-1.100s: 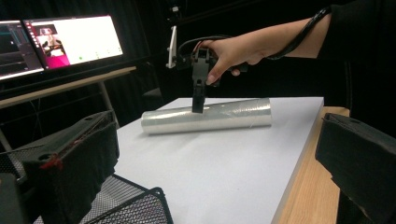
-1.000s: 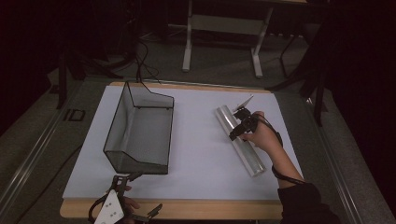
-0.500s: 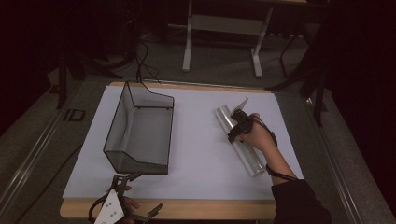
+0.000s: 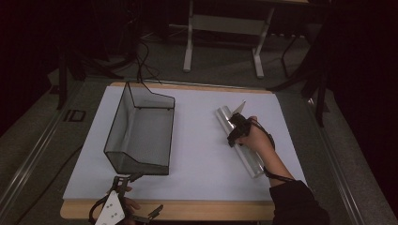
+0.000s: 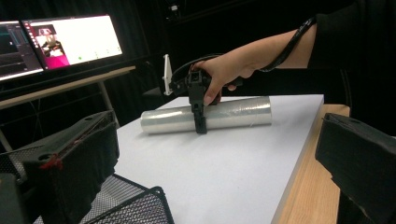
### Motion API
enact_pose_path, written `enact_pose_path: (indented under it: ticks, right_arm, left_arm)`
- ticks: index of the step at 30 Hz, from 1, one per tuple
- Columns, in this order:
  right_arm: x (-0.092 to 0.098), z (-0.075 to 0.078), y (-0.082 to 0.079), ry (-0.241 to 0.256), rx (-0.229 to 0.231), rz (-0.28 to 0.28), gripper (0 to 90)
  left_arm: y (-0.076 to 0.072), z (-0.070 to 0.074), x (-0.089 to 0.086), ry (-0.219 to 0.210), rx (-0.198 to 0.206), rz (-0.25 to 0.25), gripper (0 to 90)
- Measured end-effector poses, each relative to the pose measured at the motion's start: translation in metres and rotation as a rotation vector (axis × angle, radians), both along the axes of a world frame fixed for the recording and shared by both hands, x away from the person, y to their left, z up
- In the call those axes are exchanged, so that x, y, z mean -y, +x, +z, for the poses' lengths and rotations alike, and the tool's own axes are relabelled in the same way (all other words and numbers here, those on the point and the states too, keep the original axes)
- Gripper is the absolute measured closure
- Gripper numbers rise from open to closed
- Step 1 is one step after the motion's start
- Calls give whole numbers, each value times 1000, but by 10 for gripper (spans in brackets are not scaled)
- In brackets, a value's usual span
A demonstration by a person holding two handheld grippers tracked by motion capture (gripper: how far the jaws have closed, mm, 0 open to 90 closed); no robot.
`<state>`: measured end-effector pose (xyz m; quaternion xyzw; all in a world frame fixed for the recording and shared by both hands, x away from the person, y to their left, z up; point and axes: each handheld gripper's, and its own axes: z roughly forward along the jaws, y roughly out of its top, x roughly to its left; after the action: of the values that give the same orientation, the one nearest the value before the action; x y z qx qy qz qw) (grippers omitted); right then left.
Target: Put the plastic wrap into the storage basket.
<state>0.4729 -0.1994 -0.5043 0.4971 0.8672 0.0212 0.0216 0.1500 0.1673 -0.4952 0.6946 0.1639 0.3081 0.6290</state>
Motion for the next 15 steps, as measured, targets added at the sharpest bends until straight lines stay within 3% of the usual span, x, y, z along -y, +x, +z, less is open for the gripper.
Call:
enact_pose_path:
  ticks: [8,13,15]
  right_arm:
    - [-3,2,2,-26,-30,-55,315]
    - [0,4,2,-1,-26,-79,318]
    - [3,9,2,33,-27,-98,318]
  left_arm:
    - [1,0,-1,-1,0,5,0]
    - [1,0,0,1,-1,7,0]
    - [1,0,0,3,-1,8,0]
